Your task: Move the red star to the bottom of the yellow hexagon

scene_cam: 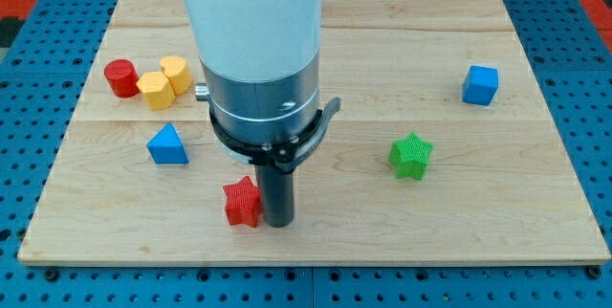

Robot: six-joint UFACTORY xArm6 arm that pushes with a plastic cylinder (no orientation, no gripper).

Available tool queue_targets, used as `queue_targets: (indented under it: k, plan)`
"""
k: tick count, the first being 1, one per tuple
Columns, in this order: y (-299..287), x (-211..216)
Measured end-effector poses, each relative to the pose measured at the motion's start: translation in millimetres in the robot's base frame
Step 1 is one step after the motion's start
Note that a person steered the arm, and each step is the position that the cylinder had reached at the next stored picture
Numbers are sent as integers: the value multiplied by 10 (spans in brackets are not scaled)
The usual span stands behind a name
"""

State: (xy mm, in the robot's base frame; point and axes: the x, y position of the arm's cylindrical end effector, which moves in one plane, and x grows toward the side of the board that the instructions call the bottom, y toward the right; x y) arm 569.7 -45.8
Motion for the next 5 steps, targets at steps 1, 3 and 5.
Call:
queue_targets:
  k: [1, 3, 5]
  plan:
    - [-344, -96]
    - [-350, -194]
    - [-287, -163]
